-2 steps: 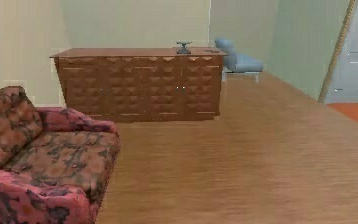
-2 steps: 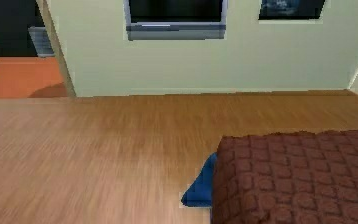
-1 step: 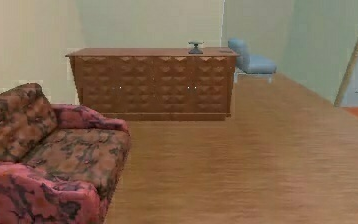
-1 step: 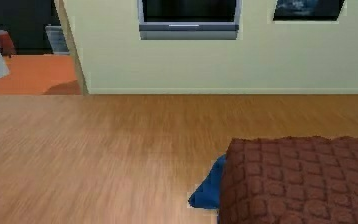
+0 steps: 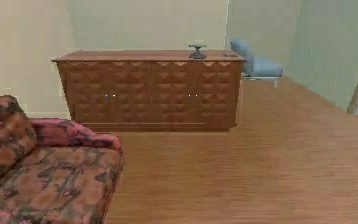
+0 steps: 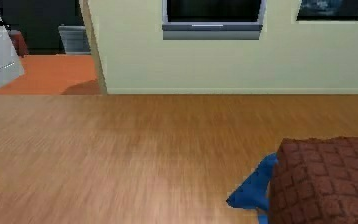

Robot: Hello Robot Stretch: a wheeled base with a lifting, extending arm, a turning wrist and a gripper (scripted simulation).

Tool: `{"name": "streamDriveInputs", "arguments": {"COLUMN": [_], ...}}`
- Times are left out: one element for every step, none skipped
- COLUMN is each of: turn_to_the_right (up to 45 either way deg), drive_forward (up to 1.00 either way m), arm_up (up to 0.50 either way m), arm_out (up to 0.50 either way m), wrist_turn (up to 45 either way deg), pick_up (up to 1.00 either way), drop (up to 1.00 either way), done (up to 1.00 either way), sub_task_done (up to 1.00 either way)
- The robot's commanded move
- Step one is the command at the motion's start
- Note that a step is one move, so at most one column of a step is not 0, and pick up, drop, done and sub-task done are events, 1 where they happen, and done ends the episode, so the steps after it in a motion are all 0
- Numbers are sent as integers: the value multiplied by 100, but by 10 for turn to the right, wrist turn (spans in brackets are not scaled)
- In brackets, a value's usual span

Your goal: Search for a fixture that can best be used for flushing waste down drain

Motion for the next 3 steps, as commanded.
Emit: {"name": "streamDriveInputs", "arguments": {"turn_to_the_right": [450,90,0], "drive_forward": [0,0,100], "arm_up": [0,0,0], "arm_out": [0,0,0], "wrist_turn": [0,0,0], "pick_up": [0,0,0], "drop": [0,0,0], "done": [0,0,0], "sub_task_done": [0,0,0]}}
